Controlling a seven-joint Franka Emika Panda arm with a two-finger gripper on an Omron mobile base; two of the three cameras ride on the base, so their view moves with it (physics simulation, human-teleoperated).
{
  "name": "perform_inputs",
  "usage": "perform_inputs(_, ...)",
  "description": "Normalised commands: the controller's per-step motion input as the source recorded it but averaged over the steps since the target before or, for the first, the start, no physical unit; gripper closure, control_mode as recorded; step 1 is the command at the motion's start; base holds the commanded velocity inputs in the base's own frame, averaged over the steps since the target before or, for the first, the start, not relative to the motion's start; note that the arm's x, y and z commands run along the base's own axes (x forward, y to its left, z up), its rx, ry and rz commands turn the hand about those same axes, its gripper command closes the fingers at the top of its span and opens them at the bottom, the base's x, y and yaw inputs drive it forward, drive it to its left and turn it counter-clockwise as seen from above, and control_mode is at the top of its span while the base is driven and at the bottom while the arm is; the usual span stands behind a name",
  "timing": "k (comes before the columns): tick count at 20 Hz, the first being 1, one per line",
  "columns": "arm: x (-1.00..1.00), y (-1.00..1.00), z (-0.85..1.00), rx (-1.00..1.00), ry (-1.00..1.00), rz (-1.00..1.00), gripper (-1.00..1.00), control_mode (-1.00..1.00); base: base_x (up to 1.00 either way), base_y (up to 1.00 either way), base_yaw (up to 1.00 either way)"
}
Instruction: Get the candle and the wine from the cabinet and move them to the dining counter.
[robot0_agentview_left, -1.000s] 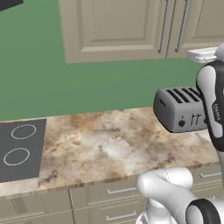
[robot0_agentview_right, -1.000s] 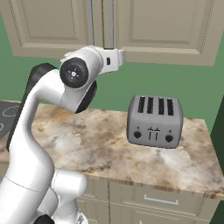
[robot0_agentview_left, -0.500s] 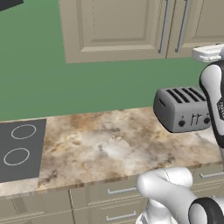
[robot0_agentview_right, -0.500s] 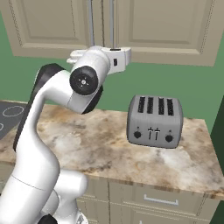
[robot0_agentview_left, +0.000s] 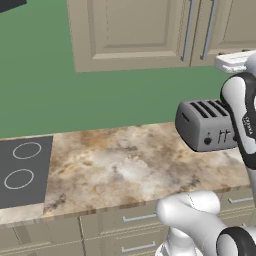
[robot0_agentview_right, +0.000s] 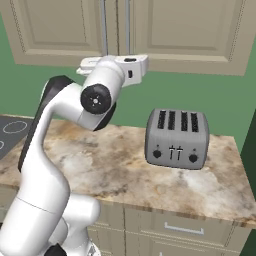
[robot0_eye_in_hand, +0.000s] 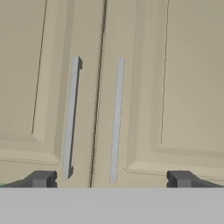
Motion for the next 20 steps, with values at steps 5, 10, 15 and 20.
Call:
perform_inputs(5,0.42,-0.01,0.0,0.07,-0.07,0.02,-1.0,-1.0,0.0,0.0,0.0)
perform_inputs(10,0.56,0.0,0.0,0.08,-0.14,0.1,-1.0,-1.0,0.0,0.0,0.0)
perform_inputs(15,0.5,-0.09,0.0,0.08,-0.14,0.18,-1.0,-1.0,0.0,0.0,0.0)
perform_inputs(20,0.37,-0.31,0.0,0.02,0.0,0.11,-1.0,-1.0,0.0,0.0,0.0)
